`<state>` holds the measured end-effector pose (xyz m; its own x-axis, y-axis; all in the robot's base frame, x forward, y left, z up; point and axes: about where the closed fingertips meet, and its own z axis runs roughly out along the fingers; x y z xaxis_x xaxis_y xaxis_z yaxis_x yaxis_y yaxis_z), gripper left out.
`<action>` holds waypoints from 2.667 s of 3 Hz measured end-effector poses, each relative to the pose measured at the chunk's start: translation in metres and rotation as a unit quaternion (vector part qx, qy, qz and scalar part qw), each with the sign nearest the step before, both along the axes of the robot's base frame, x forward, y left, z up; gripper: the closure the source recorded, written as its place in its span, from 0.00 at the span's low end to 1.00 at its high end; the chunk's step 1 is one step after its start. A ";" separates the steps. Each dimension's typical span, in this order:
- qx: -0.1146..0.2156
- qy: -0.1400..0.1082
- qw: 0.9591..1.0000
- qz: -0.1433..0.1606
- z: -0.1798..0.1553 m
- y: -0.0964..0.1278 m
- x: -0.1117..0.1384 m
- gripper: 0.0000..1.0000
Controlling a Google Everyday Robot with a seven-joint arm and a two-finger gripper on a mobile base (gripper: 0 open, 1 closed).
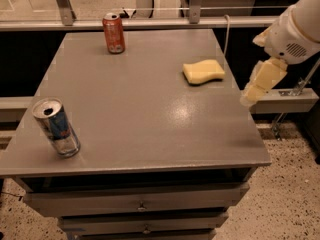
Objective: Move sponge near coke can
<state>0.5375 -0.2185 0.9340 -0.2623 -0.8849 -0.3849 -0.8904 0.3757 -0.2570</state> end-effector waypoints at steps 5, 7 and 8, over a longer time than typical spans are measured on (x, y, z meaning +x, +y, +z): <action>0.197 0.008 0.980 -0.035 -0.094 0.024 0.126 0.00; 0.235 -0.009 0.972 -0.014 -0.098 0.036 0.141 0.41; 0.243 -0.021 0.970 -0.007 -0.092 0.035 0.145 0.65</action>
Offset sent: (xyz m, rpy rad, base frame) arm 0.1065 -0.0018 -0.0754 0.2888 0.0372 -0.0911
